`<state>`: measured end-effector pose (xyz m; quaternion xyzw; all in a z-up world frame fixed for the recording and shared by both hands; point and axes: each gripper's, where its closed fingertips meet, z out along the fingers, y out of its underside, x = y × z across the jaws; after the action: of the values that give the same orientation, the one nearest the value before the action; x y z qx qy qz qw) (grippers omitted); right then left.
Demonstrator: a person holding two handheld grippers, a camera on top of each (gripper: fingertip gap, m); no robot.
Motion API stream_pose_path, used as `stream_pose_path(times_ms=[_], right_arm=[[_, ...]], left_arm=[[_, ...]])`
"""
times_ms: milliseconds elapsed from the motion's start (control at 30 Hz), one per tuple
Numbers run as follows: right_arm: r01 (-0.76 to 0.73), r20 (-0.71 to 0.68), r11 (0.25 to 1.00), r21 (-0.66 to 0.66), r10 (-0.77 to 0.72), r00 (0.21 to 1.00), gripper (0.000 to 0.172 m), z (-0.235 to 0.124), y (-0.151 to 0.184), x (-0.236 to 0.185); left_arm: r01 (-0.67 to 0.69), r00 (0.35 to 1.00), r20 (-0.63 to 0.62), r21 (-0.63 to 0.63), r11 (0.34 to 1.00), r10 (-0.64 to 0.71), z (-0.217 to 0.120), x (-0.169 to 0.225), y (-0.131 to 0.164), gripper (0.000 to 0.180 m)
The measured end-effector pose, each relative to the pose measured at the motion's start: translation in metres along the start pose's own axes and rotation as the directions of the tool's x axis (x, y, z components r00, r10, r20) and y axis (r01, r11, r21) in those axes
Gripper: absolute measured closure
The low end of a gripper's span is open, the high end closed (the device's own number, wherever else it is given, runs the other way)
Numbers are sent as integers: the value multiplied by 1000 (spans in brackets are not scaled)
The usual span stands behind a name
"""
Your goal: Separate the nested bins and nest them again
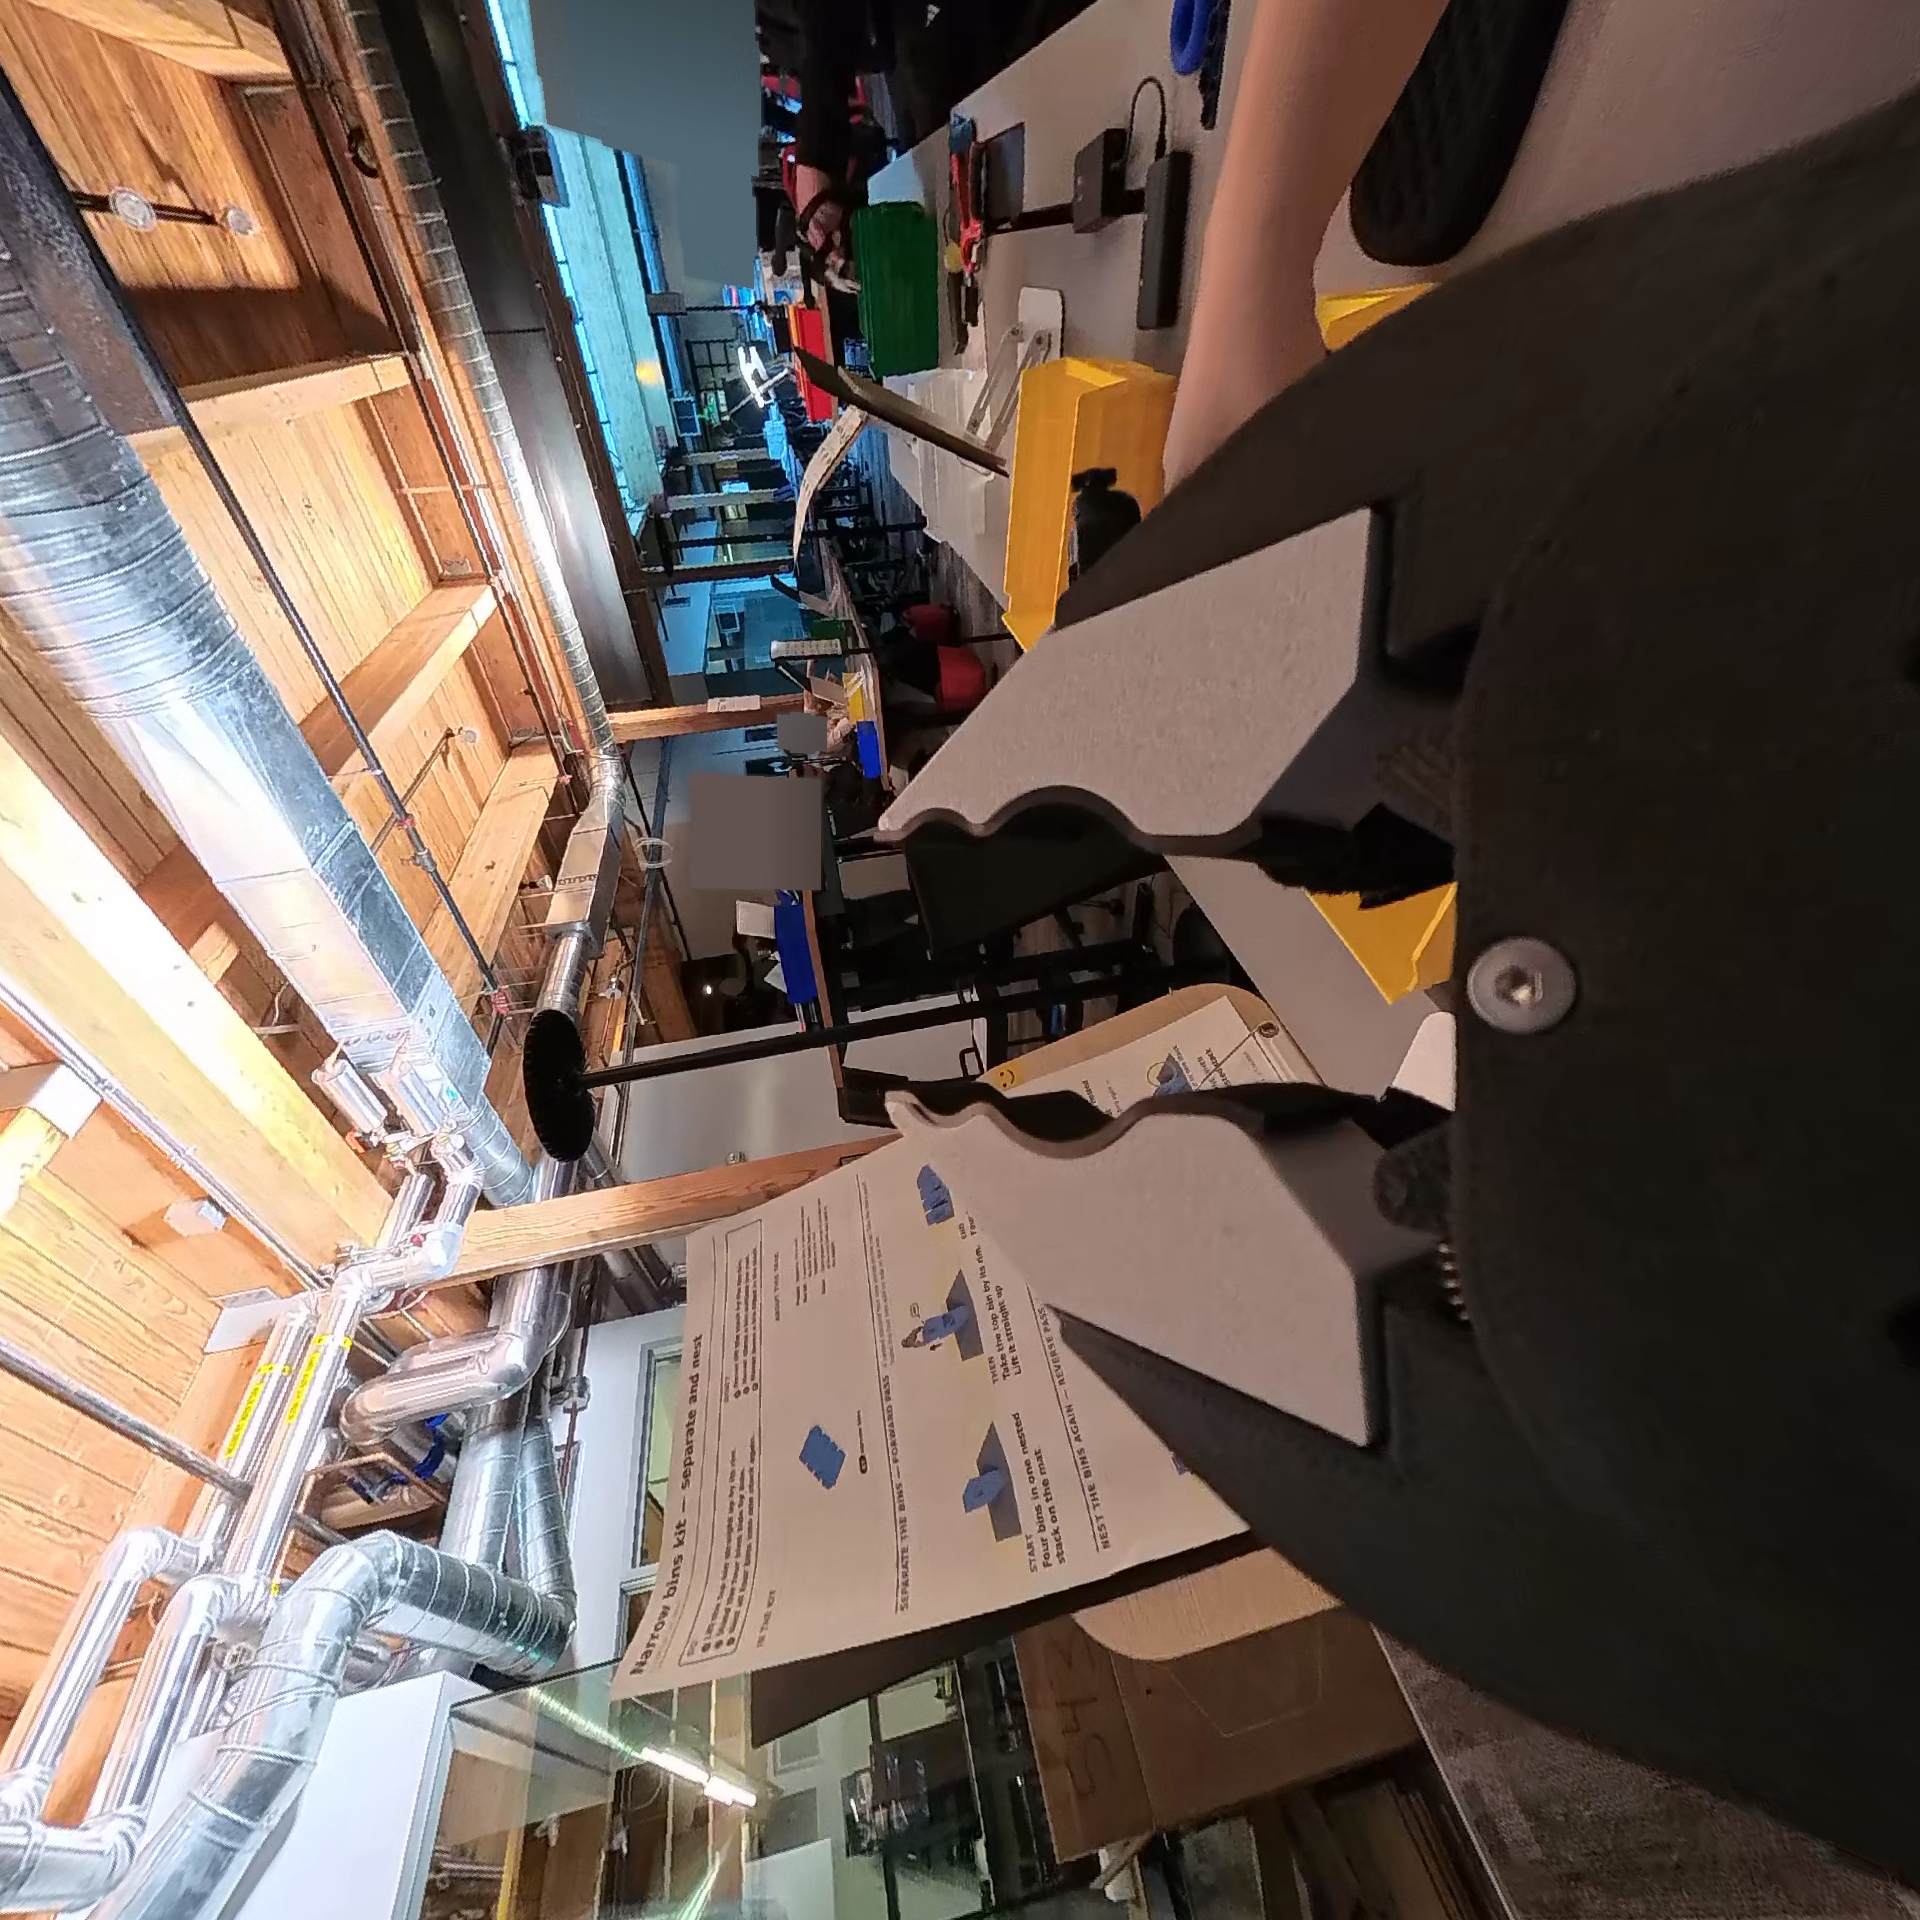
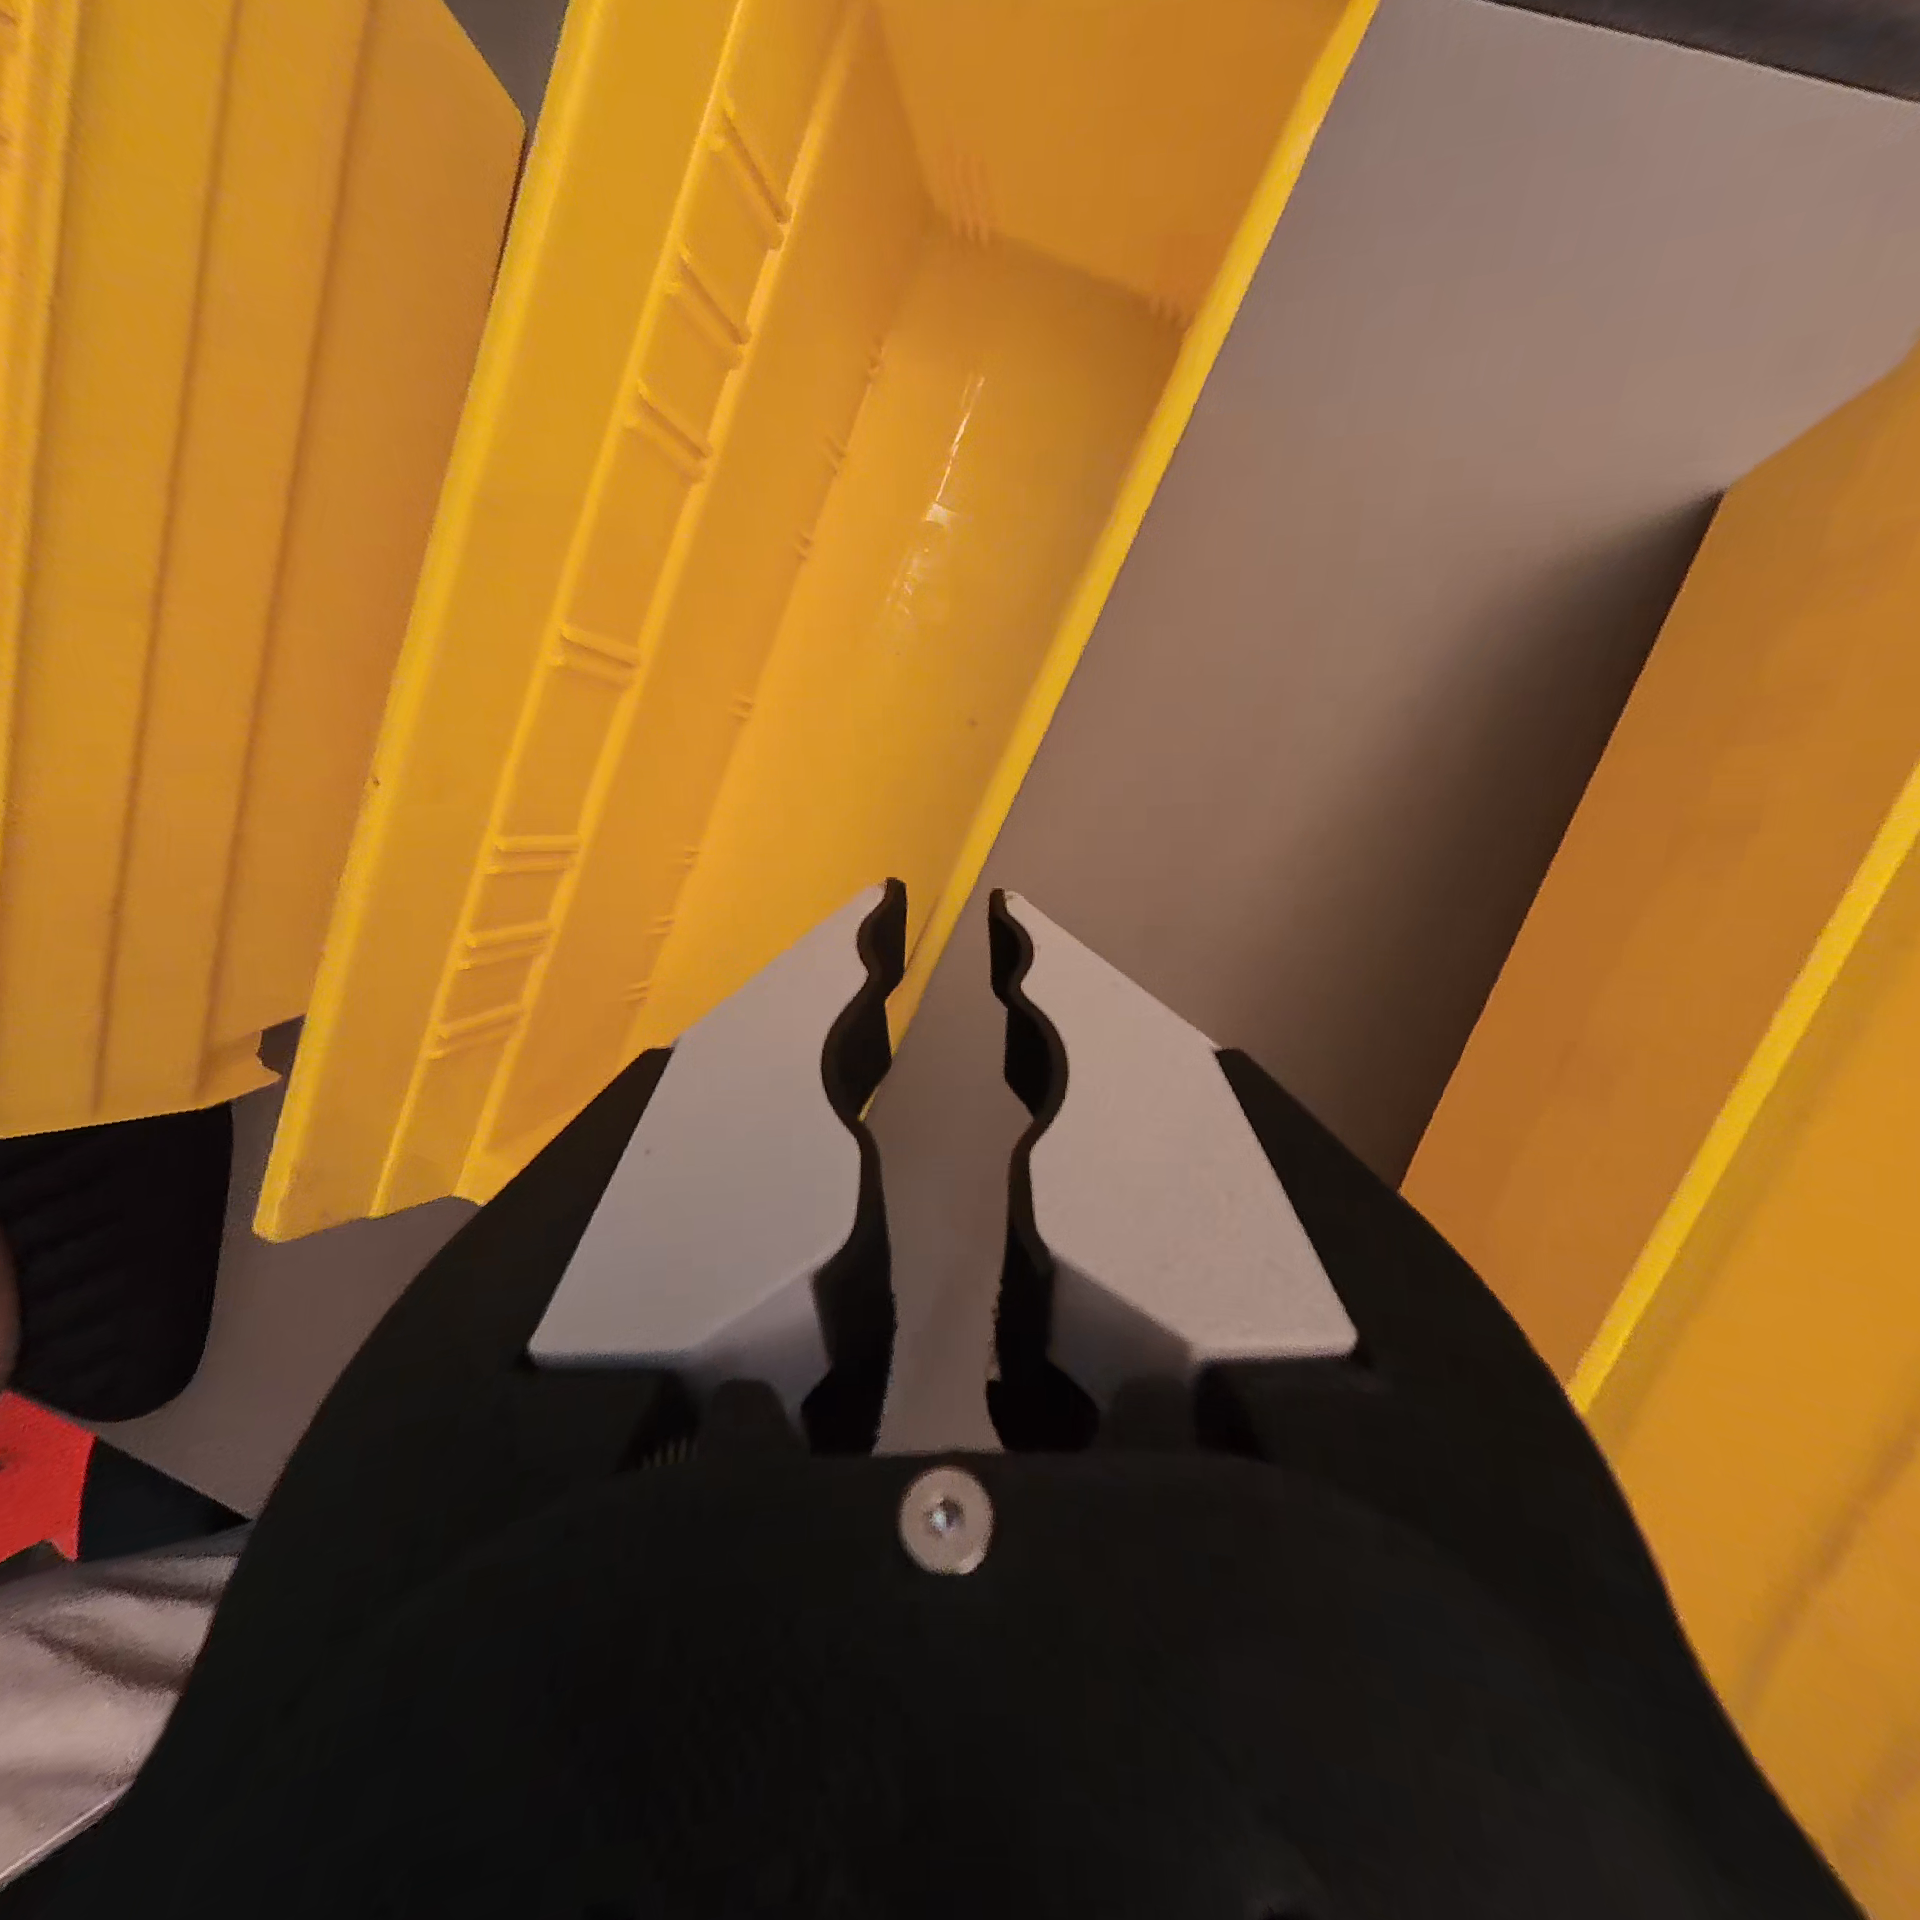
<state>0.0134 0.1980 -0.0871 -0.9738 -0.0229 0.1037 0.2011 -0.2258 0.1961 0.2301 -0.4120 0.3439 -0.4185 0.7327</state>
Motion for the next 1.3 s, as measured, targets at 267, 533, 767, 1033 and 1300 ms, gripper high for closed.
stream_pose_path(times_ms=[267,533,767,1033,1300], right_arm=[[209,-262,934,291,-132,956,94,-91,-39,46],[7,-384,998,57,15,923,21,-70,21,164],[-175,-298,958,-226,103,949,22,-27,45,170],[-257,-277,907,-334,166,946,54,-29,46,162],[-383,-150,863,-329,352,924,59,-41,41,132]], left_arm=[[20,1000,21,12,1000,-20,-2,-6,-1,133],[18,1000,7,7,1000,-18,0,-1,-2,133],[5,1000,5,-19,1000,-5,2,1,2,133],[14,1000,14,-24,1000,-14,-3,-5,2,133],[34,999,-1,-8,999,-34,-6,-4,-2,135]])
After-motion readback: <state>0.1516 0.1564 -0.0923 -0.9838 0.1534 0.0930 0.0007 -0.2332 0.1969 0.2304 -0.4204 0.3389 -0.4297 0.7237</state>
